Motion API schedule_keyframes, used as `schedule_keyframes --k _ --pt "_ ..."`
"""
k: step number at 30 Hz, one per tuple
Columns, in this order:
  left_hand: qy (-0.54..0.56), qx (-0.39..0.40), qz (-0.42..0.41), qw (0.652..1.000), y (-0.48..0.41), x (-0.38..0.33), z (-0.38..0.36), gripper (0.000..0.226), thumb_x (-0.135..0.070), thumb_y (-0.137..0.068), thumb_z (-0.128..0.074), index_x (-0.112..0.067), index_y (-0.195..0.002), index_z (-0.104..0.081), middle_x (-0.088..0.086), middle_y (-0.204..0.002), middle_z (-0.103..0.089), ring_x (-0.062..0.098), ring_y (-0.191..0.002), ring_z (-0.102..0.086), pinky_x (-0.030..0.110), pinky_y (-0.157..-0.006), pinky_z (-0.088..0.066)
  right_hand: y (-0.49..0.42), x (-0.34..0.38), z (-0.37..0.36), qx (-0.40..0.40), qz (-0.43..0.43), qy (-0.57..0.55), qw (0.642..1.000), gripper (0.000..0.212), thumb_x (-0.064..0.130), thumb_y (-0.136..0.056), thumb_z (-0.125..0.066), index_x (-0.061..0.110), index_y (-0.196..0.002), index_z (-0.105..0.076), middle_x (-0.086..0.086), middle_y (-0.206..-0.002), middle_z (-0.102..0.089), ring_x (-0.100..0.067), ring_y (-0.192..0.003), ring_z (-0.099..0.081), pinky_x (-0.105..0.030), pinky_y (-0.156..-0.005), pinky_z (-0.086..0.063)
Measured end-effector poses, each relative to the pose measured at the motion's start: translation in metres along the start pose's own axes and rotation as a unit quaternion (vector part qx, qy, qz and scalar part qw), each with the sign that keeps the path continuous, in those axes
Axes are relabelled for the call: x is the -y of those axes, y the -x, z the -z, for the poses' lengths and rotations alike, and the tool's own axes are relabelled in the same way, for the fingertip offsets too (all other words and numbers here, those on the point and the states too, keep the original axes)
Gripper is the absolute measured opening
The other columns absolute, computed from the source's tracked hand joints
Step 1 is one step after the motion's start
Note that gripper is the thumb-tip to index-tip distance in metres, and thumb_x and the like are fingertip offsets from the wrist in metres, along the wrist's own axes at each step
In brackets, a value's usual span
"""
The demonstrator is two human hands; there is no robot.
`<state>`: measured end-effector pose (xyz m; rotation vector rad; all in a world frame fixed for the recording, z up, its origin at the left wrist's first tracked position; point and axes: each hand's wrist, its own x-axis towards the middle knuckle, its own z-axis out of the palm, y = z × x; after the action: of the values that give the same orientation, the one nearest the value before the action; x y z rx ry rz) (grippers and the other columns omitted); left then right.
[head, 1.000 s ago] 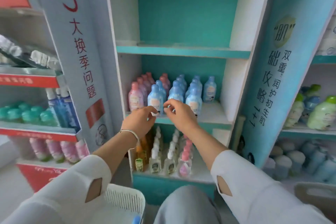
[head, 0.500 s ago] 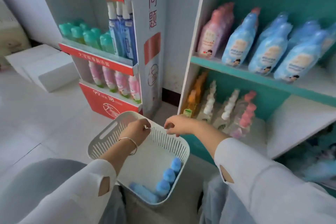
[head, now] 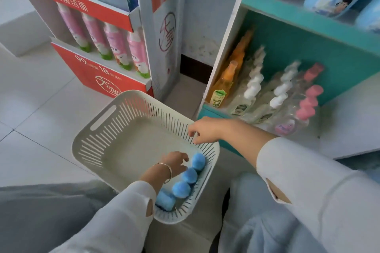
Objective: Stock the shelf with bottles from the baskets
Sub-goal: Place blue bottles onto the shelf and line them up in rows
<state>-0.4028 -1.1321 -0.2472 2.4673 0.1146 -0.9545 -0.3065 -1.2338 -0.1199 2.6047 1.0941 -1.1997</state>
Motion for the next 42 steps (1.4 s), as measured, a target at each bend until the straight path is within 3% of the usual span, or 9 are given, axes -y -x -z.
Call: schedule_keyframes --k 6,11,14,18,23,28,32,36,42 --pt "-0.037 0.06 -0.049 0.996 -0.015 -0.011 -0.019 0.036 -0.042 -0.092 -0.046 -0.029 -0.124 -0.054 0.004 -0.126 -0.052 0.025 -0.117 -0.05 0.036 -0.097 -0.038 -0.004 -0.018 -0.011 0.009 -0.02 -0.017 1.0 0.038 0.022 -0.095 -0.052 0.018 -0.132 -0.051 -0.008 -0.132 -0.053 -0.024 -0.114 -0.054 -0.029 -0.085 -0.042" --pt "-0.077 0.081 -0.063 0.992 -0.009 -0.016 -0.023 0.031 -0.031 -0.092 -0.046 -0.022 -0.12 -0.055 0.006 -0.123 -0.055 0.026 -0.113 -0.053 0.036 -0.093 -0.042 0.0 -0.025 -0.015 0.012 -0.042 -0.029 0.999 0.038 0.024 -0.094 -0.052 0.019 -0.132 -0.051 -0.007 -0.13 -0.053 -0.024 -0.115 -0.053 -0.033 -0.091 -0.043" --pt "-0.039 0.04 -0.038 0.998 -0.002 -0.017 -0.029 0.022 -0.031 -0.091 -0.043 -0.025 -0.093 -0.064 -0.001 -0.098 -0.065 0.022 -0.098 -0.059 0.023 -0.073 -0.044 0.006 -0.021 -0.012 0.001 -0.045 -0.033 0.998 0.037 0.023 -0.094 -0.052 0.019 -0.131 -0.052 -0.007 -0.129 -0.053 -0.024 -0.114 -0.053 -0.033 -0.091 -0.044" --pt "-0.019 -0.028 -0.051 0.998 0.011 -0.017 -0.007 0.03 -0.029 -0.092 -0.048 -0.024 -0.121 -0.054 0.002 -0.122 -0.058 0.025 -0.114 -0.054 0.031 -0.095 -0.042 0.016 -0.011 -0.006 -0.027 -0.03 -0.051 0.998 0.036 0.024 -0.094 -0.052 0.019 -0.13 -0.052 -0.006 -0.129 -0.054 -0.023 -0.113 -0.053 -0.029 -0.086 -0.041" --pt "0.108 -0.132 -0.094 0.981 0.046 -0.015 0.047 0.033 -0.018 -0.088 -0.06 -0.009 -0.12 -0.056 0.008 -0.118 -0.062 0.024 -0.109 -0.057 0.027 -0.09 -0.04 0.043 -0.007 0.004 -0.055 -0.028 -0.07 0.996 0.036 0.027 -0.095 -0.052 0.017 -0.13 -0.053 -0.004 -0.13 -0.054 -0.02 -0.117 -0.051 -0.027 -0.089 -0.039" --pt "0.226 -0.26 -0.13 0.93 0.098 -0.024 0.103 0.014 -0.015 -0.087 -0.063 -0.008 -0.098 -0.058 0.0 -0.084 -0.058 0.007 -0.076 -0.055 0.01 -0.064 -0.037 0.075 -0.002 0.014 -0.118 -0.038 -0.177 0.976 0.035 0.027 -0.094 -0.054 0.018 -0.127 -0.054 -0.003 -0.124 -0.057 -0.015 -0.103 -0.058 -0.025 -0.082 -0.048" --pt "0.386 -0.36 -0.148 0.836 0.139 -0.049 0.14 0.02 -0.014 -0.093 -0.054 -0.018 -0.074 -0.046 -0.002 -0.068 -0.046 0.003 -0.061 -0.046 0.011 -0.055 -0.039 0.104 0.015 0.028 -0.205 -0.014 -0.296 0.933 0.033 0.02 -0.095 -0.053 0.018 -0.128 -0.053 0.002 -0.115 -0.056 -0.012 -0.093 -0.057 -0.016 -0.062 -0.042" --pt "0.434 -0.405 -0.196 0.78 0.172 -0.09 0.17 0.02 -0.019 -0.095 -0.049 -0.023 -0.075 -0.048 -0.002 -0.073 -0.05 0.014 -0.072 -0.052 0.027 -0.068 -0.045 0.136 0.039 0.057 -0.257 0.069 -0.343 0.901 0.053 0.016 -0.088 -0.064 0.018 -0.136 -0.043 -0.002 -0.117 -0.056 -0.013 -0.105 -0.054 -0.022 -0.083 -0.048" --pt "0.387 -0.459 -0.285 0.748 0.216 -0.179 0.206 0.021 -0.021 -0.094 -0.051 -0.018 -0.074 -0.045 -0.003 -0.067 -0.045 0.01 -0.065 -0.048 0.016 -0.061 -0.042 0.193 0.051 0.088 -0.412 0.119 -0.437 0.791 0.055 0.011 -0.074 -0.078 0.024 -0.114 -0.043 -0.002 -0.115 -0.059 -0.019 -0.11 -0.058 -0.041 -0.1 -0.046"
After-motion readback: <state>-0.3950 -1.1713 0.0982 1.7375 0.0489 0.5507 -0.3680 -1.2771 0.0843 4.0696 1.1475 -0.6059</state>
